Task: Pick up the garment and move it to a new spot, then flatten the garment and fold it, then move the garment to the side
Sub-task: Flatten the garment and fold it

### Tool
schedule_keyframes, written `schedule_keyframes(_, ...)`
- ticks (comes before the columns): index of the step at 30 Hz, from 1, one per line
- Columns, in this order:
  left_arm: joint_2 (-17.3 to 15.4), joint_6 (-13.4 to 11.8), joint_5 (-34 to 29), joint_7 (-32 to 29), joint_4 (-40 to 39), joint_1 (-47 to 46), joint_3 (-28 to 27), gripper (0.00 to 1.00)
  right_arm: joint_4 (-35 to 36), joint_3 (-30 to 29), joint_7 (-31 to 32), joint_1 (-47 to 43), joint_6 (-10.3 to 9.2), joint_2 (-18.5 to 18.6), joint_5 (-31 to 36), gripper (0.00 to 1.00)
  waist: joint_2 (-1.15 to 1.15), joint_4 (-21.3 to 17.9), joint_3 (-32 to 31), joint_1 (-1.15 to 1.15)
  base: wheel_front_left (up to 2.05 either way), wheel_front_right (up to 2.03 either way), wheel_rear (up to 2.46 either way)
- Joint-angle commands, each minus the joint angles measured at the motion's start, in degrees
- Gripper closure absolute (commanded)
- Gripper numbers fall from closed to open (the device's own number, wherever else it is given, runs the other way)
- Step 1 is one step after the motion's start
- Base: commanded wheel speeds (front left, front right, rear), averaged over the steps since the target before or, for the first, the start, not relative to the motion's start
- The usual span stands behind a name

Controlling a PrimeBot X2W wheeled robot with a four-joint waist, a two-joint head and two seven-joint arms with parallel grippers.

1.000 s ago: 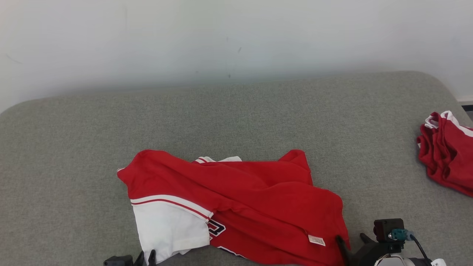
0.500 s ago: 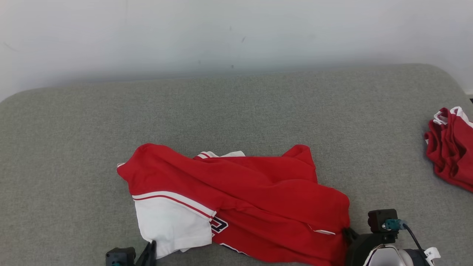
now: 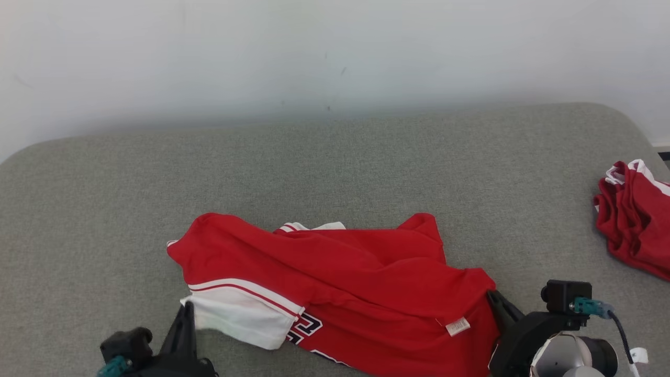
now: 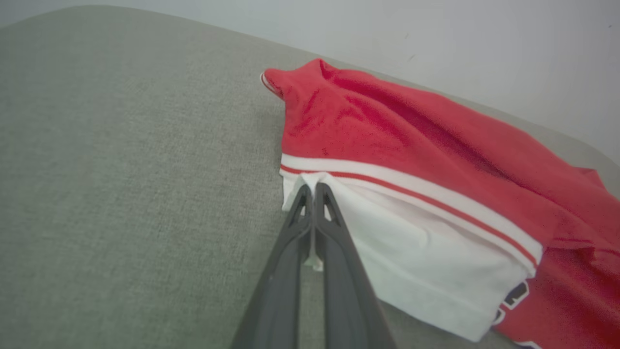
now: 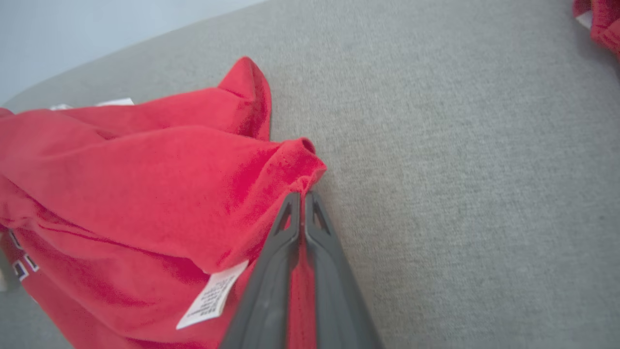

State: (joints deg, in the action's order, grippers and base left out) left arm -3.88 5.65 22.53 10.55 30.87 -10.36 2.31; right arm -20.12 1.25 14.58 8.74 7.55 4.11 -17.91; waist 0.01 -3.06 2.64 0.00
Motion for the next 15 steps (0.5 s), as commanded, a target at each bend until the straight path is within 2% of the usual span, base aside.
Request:
schedule_keyframes(1, -0.2, 0.4, 1.0, 0.3, -1.2, -0.9, -0.3, 1.00, 1.1, 0.0, -0.1, -0.2, -0.16, -0.1, -1.0, 1.00, -0.01, -0.2, -0.5, 0.00, 0.00, 0.00, 0.00)
schedule_keyframes(9, -3.1, 1.4, 7.7, -4.9, -14.8, -4.0, -2.1, 1.00, 11.9, -0.8, 1.2, 2.9, -0.16, 1.2, -8.3, 1.00, -0.01, -0.9, -2.3, 0.00, 0.00, 0.00, 0.00)
schedule_keyframes(15, -6.0, 1.5, 11.0, -10.8, -24.4, -10.1, -3.0, 1.00, 18.2, -1.4, 2.6, 8.5, -0.16, 3.4, -10.0, 1.00, -0.01, -1.6, -2.9, 0.00, 0.00, 0.00, 0.00)
